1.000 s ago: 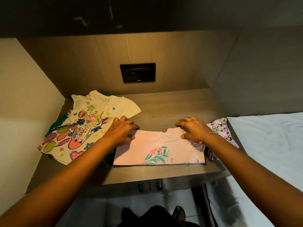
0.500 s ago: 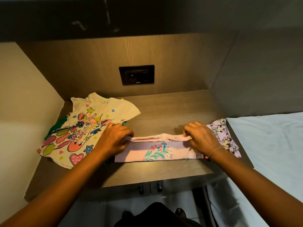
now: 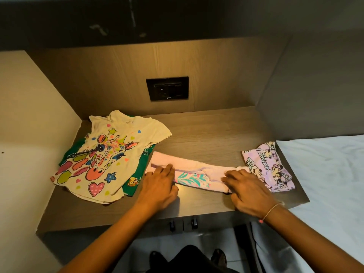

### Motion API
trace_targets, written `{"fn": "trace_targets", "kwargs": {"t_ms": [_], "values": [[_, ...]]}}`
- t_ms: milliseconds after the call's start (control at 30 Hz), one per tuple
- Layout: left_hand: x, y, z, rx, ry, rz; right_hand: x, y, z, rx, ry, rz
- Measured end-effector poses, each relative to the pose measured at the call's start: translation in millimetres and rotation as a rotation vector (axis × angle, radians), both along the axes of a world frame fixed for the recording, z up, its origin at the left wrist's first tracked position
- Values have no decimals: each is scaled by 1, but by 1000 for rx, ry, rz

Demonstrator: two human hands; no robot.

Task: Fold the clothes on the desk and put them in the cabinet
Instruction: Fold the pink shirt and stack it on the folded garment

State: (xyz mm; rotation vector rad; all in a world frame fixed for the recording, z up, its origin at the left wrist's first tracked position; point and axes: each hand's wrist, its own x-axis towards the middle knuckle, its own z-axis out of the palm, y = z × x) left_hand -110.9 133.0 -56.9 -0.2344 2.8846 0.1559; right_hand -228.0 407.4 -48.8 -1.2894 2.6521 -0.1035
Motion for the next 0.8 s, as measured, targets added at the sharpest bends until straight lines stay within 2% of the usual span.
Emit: {"fn": "trace_targets", "kwargs": {"t_ms": [200, 367, 500, 567, 633, 733, 800], "values": [[-81, -24, 7, 75, -118, -242, 41, 12, -2, -49, 47, -132], [-143, -28, 10, -9, -180, -295, 59, -15, -8, -206, -147, -178], [-170, -31, 9, -64, -218, -225, 64, -44, -15, -288, -165, -210], [-168, -30, 10, -55, -191, -202, 63, -44, -18, -308, -164, -189], [-147, -29, 12, -4, -68, -212, 60, -35, -20, -346, -163, -172], [-83, -21, 8, 198, 121, -277, 54, -17, -26, -366, -115, -91], [-37, -10, 1, 314, 131, -348, 50, -10, -32, -295, -77, 8]]}}
